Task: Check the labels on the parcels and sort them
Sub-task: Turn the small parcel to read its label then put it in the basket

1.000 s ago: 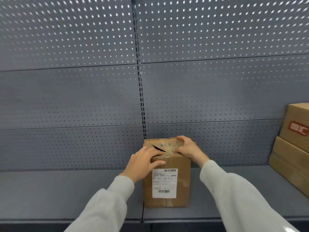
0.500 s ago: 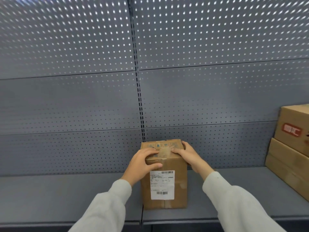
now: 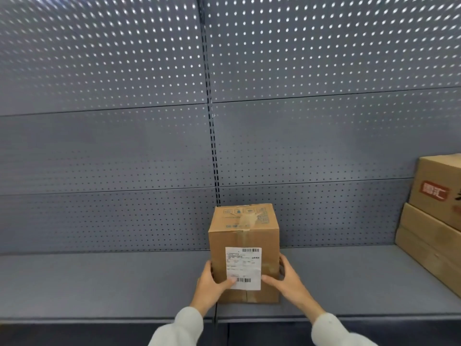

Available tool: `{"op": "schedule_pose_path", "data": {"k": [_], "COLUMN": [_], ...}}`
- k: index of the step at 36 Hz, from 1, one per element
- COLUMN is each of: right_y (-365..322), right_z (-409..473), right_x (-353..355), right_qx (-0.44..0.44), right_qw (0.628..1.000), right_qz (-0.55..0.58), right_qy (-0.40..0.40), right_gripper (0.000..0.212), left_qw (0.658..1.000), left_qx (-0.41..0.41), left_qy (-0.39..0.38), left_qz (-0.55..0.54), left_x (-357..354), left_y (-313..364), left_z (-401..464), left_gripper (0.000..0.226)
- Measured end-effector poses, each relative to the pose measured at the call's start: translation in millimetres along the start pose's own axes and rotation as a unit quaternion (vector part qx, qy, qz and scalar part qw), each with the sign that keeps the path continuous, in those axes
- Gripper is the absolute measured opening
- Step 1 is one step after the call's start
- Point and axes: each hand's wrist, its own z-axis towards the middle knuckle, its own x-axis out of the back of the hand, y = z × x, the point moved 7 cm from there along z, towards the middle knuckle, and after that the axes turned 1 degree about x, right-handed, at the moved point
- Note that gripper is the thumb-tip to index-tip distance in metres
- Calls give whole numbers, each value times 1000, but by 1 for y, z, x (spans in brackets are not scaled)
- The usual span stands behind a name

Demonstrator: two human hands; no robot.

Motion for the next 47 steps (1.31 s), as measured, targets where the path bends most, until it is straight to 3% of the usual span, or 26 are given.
{"op": "schedule_pose_path", "data": {"k": [5, 10, 20, 26, 33, 36, 39, 41, 47], "right_y": [24, 2, -47, -64, -74, -67, -63, -61, -63], "right_z": [7, 3, -28, -51, -74, -77, -75, -74, -69], "right_x": [-3, -6, -18, -26, -39, -38, -39, -37, -26], "right_qx": [-14, 10, 44, 64, 62, 54, 42, 34, 30], "right_qw": [999, 997, 994, 988, 983, 982, 986, 987, 990], "right_qz": [-43, -63, -17, 7, 32, 34, 28, 21, 8], "right_qy": [24, 45, 95, 137, 171, 178, 160, 156, 141], "right_gripper": [88, 78, 70, 52, 41, 48, 61, 63, 62], "left_qw": [999, 999, 991, 989, 979, 980, 983, 985, 986], "left_qx": [32, -2, -43, -53, -49, -41, -30, -19, -14], "left_qy": [-8, 22, 67, 50, 8, -22, -40, -43, -35], "left_qz": [5, -37, -103, -132, -195, -194, -177, -167, -161], "left_x": [1, 17, 52, 65, 67, 60, 55, 52, 38], "left_y": [-25, -15, 0, 3, 13, 15, 14, 13, 19], "left_z": [8, 3, -23, -40, -63, -70, -72, -72, -71], "left_gripper": [58, 40, 49, 44, 52, 52, 68, 78, 82]}}
